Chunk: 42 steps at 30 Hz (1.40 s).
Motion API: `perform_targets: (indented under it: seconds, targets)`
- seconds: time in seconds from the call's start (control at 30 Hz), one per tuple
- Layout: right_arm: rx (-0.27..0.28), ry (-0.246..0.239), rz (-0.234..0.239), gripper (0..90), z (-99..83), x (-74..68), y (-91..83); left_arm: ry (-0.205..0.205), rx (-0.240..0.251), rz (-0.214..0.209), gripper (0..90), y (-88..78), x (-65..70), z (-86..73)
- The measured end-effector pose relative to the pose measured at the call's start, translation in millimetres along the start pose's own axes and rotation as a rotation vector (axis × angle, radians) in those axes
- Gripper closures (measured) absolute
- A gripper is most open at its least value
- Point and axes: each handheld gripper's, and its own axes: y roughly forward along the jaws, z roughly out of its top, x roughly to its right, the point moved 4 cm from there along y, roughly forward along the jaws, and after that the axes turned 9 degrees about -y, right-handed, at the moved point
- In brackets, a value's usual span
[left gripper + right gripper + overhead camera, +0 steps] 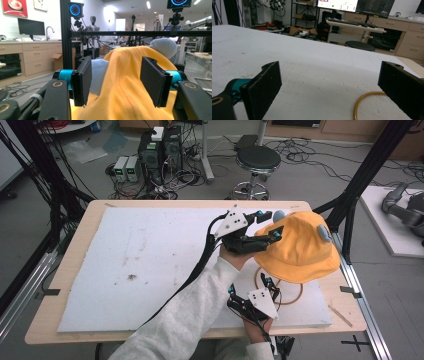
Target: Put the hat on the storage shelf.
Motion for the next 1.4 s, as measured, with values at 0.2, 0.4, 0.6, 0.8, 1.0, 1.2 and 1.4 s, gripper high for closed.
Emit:
perform_targets:
  seconds: [0.2, 0.4, 0.6, 0.8, 1.0, 1.2, 1.4]
  targets:
    - [-0.005, -0.002, -0.002, 4.5, 0.6, -1.5, 2.7, 0.022, 0.008, 0.047, 39.5, -15.4, -14.1, 4.8]
    - [-0.012, -0.015, -0.003, 4.5, 0.7, -2.4, 4.0, 0.037, 0.026, 0.112, 37.2, -37.6, -31.5, 13.5]
    - [-0.020, -0.015, -0.004, 4.5, 1.0, -3.7, 5.3, 0.067, 0.044, 0.159, 36.8, -59.3, -43.7, 23.3]
    - [-0.022, -0.020, -0.006, 4.5, 1.1, -3.3, 6.8, 0.082, 0.040, 0.215, 37.0, -82.8, -55.5, 29.3]
    - [-0.026, -0.026, -0.003, 4.5, 1.3, -5.3, 7.2, 0.113, 0.033, 0.271, 37.0, -109.8, -64.2, 35.0]
    - [-0.039, -0.041, -0.002, 4.5, 1.3, -5.2, 8.8, 0.124, 0.021, 0.337, 36.2, -142.4, -78.2, 34.5]
    - [-0.051, -0.049, -0.001, 4.5, 1.4, -6.5, 9.9, 0.127, 0.011, 0.404, 35.8, -174.0, -89.4, 32.5]
